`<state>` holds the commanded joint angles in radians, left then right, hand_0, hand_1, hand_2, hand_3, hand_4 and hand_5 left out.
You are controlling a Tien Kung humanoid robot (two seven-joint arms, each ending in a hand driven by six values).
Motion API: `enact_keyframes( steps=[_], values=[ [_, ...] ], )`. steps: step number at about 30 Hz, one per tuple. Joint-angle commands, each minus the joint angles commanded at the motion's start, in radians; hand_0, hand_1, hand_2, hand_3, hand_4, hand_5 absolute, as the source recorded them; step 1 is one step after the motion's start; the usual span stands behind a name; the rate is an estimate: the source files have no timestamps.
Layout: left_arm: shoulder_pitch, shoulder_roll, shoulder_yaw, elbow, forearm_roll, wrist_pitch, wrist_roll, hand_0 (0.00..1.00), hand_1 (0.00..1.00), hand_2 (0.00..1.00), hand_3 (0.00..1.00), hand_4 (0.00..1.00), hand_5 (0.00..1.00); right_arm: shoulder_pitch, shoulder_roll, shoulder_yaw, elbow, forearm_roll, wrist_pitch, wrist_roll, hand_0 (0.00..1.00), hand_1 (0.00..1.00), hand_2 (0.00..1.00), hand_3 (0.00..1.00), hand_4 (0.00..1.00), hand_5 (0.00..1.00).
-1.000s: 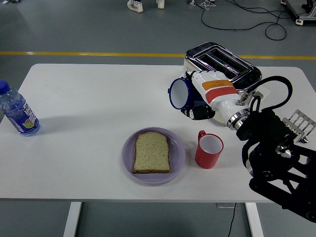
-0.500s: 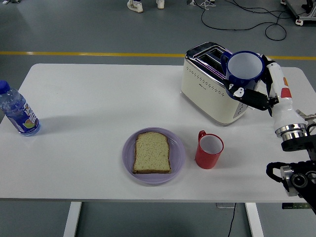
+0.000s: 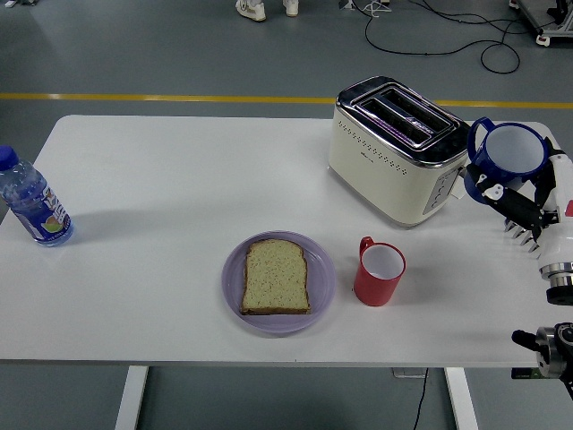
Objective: Pick up the cup,pour liquid into bread,place the cup on the desk
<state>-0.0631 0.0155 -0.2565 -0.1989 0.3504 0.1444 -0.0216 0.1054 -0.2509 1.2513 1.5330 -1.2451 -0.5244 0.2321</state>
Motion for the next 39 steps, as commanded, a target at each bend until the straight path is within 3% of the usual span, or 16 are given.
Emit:
enact_keyframes(
  steps=[8,19,30,39],
  values=[
    [-0.002,-0.001,0.002,0.0,0.001,0.0,0.0,0.644,0.599,0.591,0.524,0.296,0.753,-0.002,0.034,-0.044,-0.156,0.091,-0.001,0.117,0.499,0.449,0.562,0.555,0.511,0.002],
    [-0.002,-0.002,0.005,0.0,0.0,0.0,0.0,0.643,0.599,0.591,0.523,0.297,0.755,0.012,0.086,-0.088,-0.331,0.159,0.027,0.199,0.501,0.45,0.564,0.558,0.503,0.002],
    [-0.003,-0.003,0.003,0.0,-0.002,-0.001,0.0,0.644,0.6,0.591,0.524,0.3,0.756,0.057,0.104,-0.186,-0.527,0.302,0.002,0.35,0.504,0.455,0.576,0.559,0.507,0.002],
    [-0.004,-0.003,0.003,0.0,-0.001,0.0,0.0,0.644,0.602,0.592,0.525,0.304,0.763,0.081,0.104,-0.242,-0.593,0.317,0.023,0.355,0.486,0.454,0.577,0.562,0.562,0.002]
  ],
)
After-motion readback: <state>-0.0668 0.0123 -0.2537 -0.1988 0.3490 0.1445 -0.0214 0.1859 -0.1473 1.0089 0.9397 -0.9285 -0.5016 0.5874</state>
